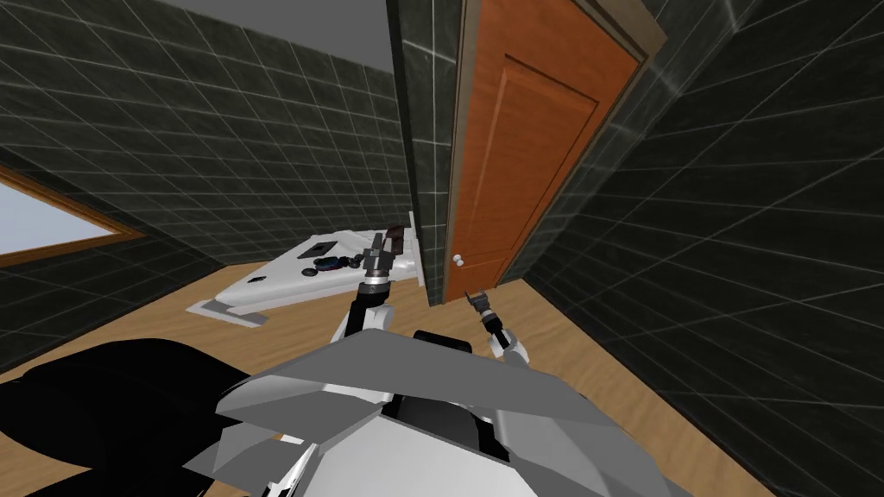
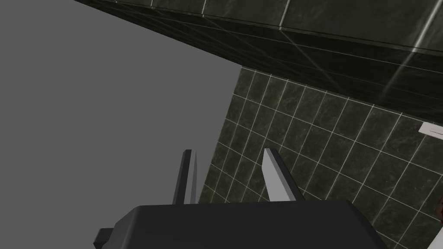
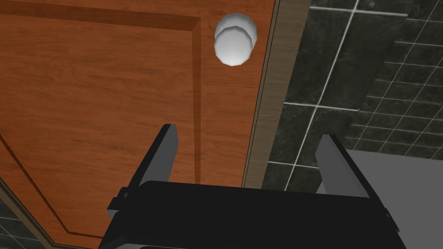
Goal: Pull the door open
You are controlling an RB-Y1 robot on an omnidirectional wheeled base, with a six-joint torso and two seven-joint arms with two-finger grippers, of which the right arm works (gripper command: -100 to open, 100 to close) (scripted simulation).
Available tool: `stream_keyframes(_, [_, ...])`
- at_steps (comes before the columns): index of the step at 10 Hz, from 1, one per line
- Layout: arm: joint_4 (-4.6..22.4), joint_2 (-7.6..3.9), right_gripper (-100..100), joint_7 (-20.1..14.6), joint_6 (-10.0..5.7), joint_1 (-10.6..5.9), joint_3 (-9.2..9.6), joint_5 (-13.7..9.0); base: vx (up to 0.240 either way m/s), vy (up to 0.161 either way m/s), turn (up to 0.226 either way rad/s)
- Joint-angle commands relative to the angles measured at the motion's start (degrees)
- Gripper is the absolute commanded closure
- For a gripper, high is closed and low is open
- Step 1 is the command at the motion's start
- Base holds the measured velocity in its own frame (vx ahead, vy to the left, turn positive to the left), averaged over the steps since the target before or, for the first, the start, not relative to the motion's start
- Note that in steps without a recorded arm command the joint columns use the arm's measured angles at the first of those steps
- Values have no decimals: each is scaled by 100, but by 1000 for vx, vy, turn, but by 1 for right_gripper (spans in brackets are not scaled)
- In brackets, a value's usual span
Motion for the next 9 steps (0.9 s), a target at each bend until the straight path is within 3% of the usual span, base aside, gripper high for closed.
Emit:
stream_keyframes(1, [74,-47,-100,3,-2,-35,-183,-26,48,90,221])
stream_keyframes(4, [74,-75,-100,9,4,-26,-339,-40,39,43,118])
stream_keyframes(6, [72,-114,-100,21,14,-9,-643,-65,73,58,292])
stream_keyframes(9, [70,-128,-100,28,18,-1,-790,-75,64,42,137])
